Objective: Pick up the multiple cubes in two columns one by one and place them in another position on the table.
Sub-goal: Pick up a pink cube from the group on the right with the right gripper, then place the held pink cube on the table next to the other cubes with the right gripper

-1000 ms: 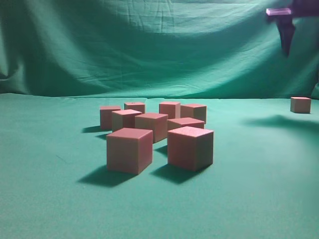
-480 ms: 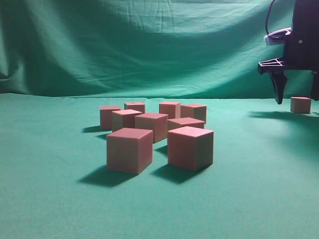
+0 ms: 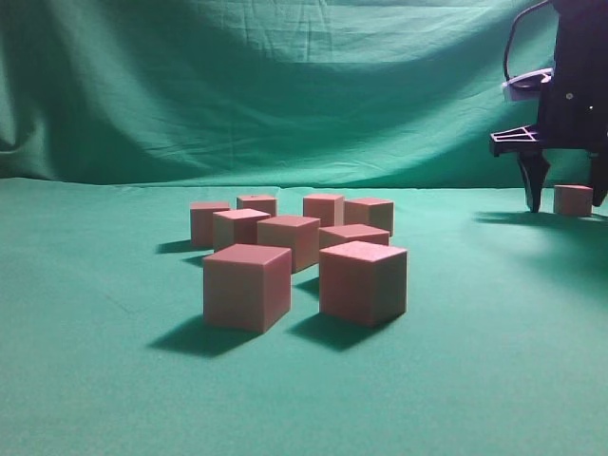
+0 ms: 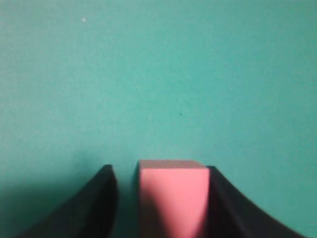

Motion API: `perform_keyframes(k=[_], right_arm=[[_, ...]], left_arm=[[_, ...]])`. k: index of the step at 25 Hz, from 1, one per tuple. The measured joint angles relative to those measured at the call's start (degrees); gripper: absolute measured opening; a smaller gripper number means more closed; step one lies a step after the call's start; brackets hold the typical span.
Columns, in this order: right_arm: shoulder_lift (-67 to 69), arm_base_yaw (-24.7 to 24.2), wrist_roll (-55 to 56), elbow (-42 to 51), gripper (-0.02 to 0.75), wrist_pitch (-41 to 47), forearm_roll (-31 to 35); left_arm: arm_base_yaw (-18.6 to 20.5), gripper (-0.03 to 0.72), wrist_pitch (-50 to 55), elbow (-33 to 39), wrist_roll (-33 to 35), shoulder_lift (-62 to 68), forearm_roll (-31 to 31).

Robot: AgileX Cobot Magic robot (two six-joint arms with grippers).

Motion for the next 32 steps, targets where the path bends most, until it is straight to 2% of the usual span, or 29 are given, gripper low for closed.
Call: perform_keyframes(k=[3, 4, 12, 15, 19, 25, 32], right_arm=[[0.0, 0.0, 0.1, 0.0, 0.253, 0.8, 0.0], [0.0, 0.0, 0.1, 0.0, 0.238, 1.4, 0.0], [-2.5, 0.7, 0.1, -8.4, 0.251, 13.6, 0.5], [-7.9, 2.8, -0.1, -9.7, 0.251, 17.2, 0.5], [-15.1, 7.5, -2.4, -10.1, 0.251, 23.5, 0.8], [-22.6, 15.6, -4.5, -9.2, 0.251, 25.4, 2.9], [-30.4, 27.5, -6.1, 1.5, 0.251, 25.6, 4.6]], left_arm=[[0.0, 0.000, 0.0, 0.0, 0.0, 0.0, 0.0], [0.0, 0.000, 0.0, 0.0, 0.0, 0.0, 0.0], [0.0, 0.000, 0.0, 0.0, 0.0, 0.0, 0.0], [0.0, 0.000, 0.0, 0.0, 0.0, 0.0, 0.0], [0.0, 0.000, 0.0, 0.0, 0.0, 0.0, 0.0], [0.0, 0.000, 0.0, 0.0, 0.0, 0.0, 0.0], [0.0, 0.000, 0.0, 0.0, 0.0, 0.0, 0.0]])
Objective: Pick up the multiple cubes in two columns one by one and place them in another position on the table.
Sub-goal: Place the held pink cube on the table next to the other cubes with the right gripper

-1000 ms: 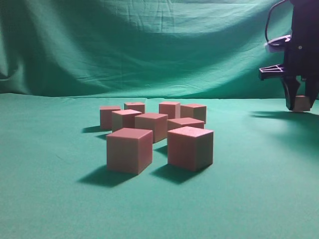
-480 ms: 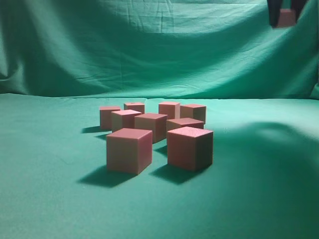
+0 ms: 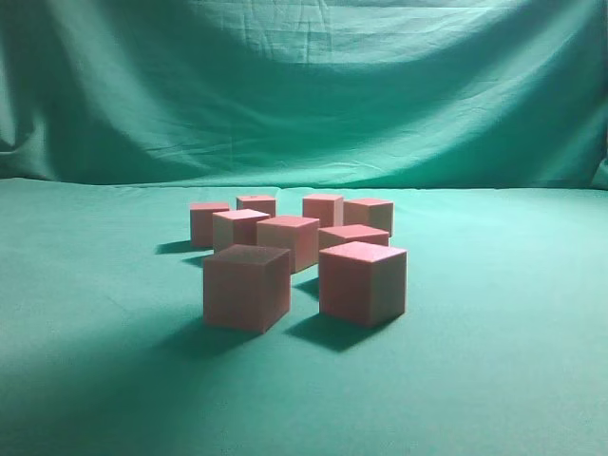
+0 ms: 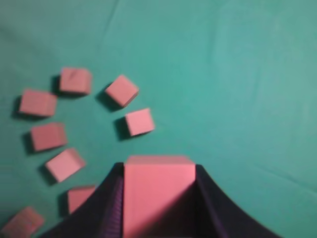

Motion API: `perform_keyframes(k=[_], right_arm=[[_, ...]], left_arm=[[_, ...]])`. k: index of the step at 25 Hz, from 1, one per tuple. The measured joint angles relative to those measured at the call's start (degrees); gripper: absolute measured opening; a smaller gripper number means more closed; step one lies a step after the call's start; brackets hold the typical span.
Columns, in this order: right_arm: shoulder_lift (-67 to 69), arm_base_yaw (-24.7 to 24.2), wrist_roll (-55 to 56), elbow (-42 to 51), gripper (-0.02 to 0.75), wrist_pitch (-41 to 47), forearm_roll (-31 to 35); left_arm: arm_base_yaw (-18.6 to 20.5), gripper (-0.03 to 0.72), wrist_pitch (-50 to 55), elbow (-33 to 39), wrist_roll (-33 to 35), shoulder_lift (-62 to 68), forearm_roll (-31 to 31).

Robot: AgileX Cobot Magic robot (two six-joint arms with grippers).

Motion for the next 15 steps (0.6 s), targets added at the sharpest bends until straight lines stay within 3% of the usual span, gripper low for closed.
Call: perform_keyframes(k=[8, 15], right_arm=[[-2.2, 14.0, -5.8, 14.6, 0.251, -7.0, 9.6], [0.9, 22.5, -9.4, 21.2, 0.251, -15.8, 14.6]], left_arm=[[0.0, 0.000, 0.0, 0.0, 0.0, 0.0, 0.0], [0.0, 0.000, 0.0, 0.0, 0.0, 0.0, 0.0]])
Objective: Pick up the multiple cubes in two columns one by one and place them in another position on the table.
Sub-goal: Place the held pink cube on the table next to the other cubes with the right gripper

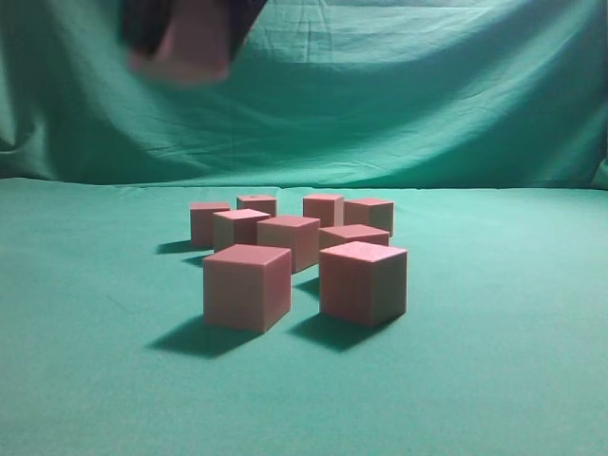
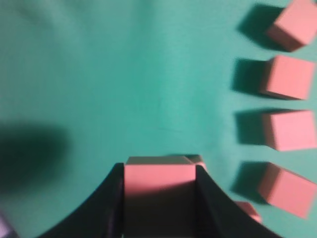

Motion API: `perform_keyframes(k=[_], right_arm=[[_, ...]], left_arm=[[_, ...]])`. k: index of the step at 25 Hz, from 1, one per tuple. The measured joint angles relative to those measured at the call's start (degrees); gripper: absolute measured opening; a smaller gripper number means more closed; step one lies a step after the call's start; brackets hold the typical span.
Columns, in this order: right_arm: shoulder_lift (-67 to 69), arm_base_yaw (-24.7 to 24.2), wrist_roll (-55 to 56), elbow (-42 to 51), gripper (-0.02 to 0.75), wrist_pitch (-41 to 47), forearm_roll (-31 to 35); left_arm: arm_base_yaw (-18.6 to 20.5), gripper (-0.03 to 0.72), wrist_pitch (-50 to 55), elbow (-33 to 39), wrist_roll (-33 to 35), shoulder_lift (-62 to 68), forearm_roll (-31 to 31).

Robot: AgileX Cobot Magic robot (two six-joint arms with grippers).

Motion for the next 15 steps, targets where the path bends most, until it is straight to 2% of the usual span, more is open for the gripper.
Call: perform_keyframes(k=[8, 15], right_arm=[[8.5, 2.5, -0.8, 0.1, 0.251, -5.2, 0.6], [12.7, 2.5, 4.2, 0.1, 0.251, -9.7, -4.7]], left_arm=[[0.0, 0.000, 0.0, 0.0, 0.0, 0.0, 0.0], [0.0, 0.000, 0.0, 0.0, 0.0, 0.0, 0.0]])
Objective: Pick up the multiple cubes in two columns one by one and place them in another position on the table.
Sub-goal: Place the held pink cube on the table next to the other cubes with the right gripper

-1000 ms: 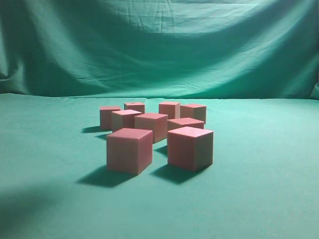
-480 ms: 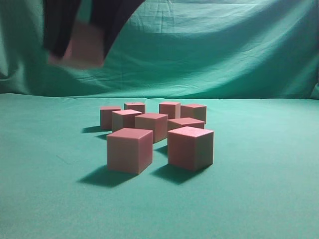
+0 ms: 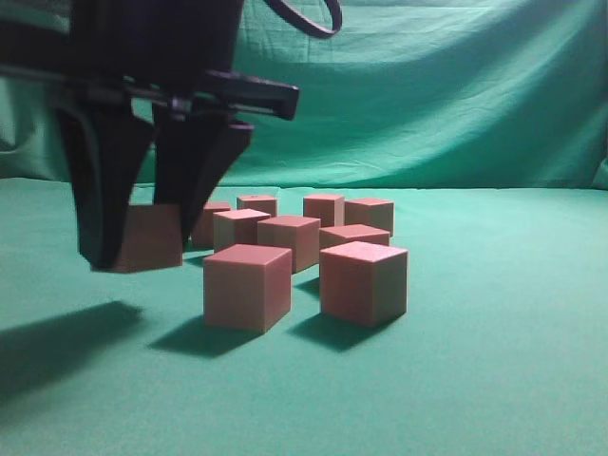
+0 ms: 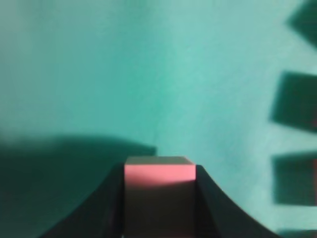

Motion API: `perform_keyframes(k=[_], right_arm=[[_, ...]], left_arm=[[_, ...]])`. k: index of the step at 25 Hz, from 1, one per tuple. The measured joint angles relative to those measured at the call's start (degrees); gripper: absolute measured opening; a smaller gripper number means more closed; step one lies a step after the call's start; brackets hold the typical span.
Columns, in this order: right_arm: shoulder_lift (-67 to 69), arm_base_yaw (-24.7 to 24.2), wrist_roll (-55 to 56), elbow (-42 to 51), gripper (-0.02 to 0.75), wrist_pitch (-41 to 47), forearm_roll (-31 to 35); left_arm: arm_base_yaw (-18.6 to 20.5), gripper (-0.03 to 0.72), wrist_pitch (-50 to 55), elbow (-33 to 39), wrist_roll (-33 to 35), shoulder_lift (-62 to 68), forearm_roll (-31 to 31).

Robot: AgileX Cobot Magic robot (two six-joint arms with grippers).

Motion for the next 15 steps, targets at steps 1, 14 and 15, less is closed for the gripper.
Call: perform_keyframes(k=[1, 14, 15], right_arm=[[0.4, 0.0, 1.6, 0.0, 0.251, -0.4, -1.6], [1.9, 0.0, 6.7, 0.0, 0.251, -1.9, -4.1], [1.9, 0.0, 6.7, 0.0, 0.251, -1.9, -4.0]], left_arm=[[0.0, 0.000, 0.0, 0.0, 0.0, 0.0, 0.0], [0.0, 0.000, 0.0, 0.0, 0.0, 0.0, 0.0], [0.0, 0.000, 0.0, 0.0, 0.0, 0.0, 0.0]])
